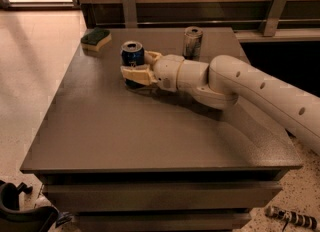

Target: Move pepsi can near sponge

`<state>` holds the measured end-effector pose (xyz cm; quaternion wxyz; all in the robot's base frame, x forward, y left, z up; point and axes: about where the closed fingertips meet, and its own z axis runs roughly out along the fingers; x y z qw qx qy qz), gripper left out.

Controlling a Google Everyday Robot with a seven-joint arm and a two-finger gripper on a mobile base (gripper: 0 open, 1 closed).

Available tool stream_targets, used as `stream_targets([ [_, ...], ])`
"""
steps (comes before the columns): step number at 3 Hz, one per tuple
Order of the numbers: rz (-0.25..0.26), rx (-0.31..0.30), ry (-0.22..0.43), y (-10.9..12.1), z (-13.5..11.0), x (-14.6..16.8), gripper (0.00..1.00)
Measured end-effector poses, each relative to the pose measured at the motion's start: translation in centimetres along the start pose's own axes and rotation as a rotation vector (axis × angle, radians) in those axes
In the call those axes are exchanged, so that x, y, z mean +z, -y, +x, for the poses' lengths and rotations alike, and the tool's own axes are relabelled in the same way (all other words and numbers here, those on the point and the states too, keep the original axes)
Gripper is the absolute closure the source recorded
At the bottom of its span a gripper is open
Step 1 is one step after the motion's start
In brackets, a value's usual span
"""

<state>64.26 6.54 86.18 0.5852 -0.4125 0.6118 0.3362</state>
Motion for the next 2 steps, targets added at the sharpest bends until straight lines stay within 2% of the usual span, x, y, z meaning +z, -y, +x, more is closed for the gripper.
stream_targets([
  [2,0.017,-0.052,-0.044,0.4,-5.8,0.8,1.0],
])
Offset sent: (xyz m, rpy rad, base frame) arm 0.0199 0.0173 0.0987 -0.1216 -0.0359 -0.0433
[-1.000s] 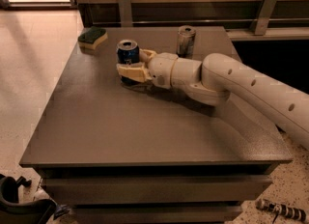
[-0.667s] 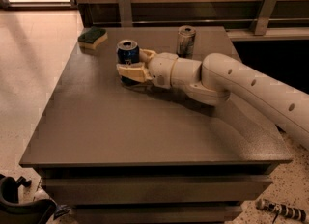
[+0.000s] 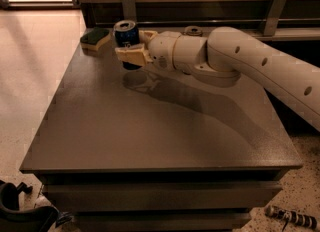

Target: Move pepsi can near sponge

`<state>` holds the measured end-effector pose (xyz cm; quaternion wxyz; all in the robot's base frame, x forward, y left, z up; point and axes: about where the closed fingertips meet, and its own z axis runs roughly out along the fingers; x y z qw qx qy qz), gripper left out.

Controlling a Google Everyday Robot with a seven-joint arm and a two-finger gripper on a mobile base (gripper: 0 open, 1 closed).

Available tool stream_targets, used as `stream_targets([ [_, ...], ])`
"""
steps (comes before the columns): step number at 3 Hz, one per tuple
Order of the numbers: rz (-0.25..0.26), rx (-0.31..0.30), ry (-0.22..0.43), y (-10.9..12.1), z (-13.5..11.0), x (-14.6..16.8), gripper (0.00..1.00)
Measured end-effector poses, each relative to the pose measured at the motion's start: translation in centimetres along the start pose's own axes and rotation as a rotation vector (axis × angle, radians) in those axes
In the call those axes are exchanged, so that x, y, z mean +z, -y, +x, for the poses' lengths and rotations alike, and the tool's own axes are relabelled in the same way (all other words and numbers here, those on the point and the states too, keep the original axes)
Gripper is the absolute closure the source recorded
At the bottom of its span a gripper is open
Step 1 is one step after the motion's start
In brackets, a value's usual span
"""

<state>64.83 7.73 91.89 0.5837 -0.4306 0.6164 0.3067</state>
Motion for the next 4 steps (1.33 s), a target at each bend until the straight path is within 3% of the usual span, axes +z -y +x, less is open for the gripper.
stream_targets([
  [1,0.001,-0.013,-0.013,0.9,-2.3,1.2,1.0],
  [2,0.017,-0.008,-0.014,2.6,-2.9,3.6,1.0],
  [4,0.098,0.013,0.019,5.7,-1.0,7.5,1.0],
])
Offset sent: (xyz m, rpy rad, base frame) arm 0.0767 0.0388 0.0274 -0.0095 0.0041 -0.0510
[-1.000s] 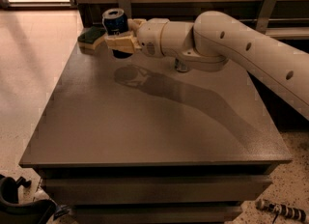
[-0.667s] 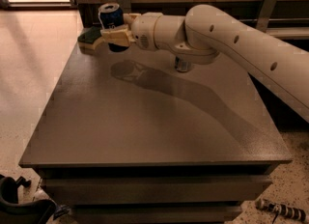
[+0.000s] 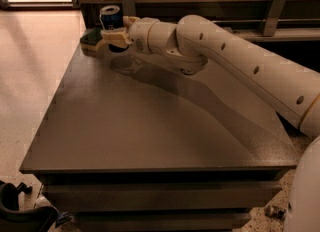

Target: Move pepsi can near sponge

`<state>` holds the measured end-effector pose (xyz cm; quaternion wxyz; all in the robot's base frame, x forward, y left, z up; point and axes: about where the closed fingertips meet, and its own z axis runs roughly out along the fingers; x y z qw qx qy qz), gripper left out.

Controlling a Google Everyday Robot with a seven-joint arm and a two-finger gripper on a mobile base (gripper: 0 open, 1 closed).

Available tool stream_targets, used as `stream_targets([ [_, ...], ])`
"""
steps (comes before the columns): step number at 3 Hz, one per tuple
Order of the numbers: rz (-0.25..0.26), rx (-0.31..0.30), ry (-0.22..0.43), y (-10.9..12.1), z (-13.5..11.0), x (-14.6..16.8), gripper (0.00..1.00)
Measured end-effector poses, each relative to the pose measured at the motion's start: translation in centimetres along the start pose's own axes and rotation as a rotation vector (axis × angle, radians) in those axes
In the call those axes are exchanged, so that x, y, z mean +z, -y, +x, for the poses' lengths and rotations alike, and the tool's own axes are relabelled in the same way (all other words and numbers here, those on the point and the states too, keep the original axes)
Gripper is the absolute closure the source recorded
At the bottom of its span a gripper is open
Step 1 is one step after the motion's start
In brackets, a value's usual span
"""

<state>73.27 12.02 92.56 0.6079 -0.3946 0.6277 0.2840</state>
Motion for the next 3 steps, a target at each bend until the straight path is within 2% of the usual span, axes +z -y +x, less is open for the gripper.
stream_targets([
  [1,0.064,0.018,0.038,1.5,2.6,2.5,1.0],
  [2,0.082,0.028,0.053,2.0,3.6,3.6,1.0],
  [3,0.092,0.035,0.023,2.0,4.8,5.5,0.98],
])
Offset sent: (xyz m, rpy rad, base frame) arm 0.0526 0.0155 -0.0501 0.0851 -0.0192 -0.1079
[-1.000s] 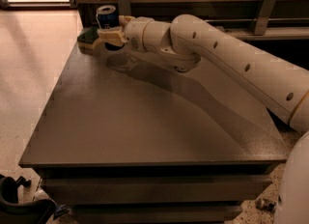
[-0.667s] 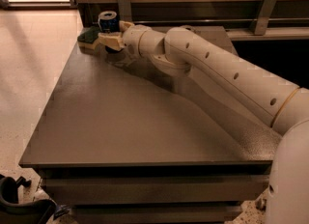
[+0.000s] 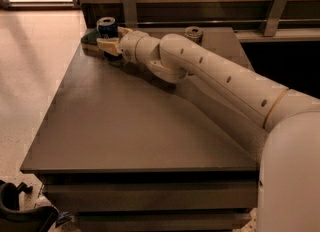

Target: Move pepsi can near sponge

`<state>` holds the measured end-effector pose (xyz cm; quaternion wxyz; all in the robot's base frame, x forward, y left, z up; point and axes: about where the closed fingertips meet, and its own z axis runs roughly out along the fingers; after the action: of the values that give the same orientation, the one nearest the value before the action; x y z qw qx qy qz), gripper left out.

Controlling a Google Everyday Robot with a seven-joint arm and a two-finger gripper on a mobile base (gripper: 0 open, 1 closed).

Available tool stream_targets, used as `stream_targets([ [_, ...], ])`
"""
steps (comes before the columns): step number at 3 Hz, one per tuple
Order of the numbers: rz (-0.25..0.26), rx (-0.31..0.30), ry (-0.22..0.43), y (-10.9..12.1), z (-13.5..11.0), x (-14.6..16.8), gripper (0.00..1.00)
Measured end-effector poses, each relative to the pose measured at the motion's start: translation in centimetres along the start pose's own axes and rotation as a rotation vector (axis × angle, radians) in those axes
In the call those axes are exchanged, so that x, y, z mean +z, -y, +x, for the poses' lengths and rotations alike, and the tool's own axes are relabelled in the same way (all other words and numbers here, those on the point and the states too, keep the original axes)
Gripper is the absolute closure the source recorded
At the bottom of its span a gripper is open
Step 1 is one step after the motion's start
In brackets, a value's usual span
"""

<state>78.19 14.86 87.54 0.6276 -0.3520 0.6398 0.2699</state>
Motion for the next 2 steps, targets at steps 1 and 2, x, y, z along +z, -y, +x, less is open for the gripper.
stream_targets([
  [1,-0.004,0.001,0.007,-0.23,-0.28,-0.09,0.75],
  [2,-0.008,0.001,0.007,-0.43,-0.33,0.05,0.52],
])
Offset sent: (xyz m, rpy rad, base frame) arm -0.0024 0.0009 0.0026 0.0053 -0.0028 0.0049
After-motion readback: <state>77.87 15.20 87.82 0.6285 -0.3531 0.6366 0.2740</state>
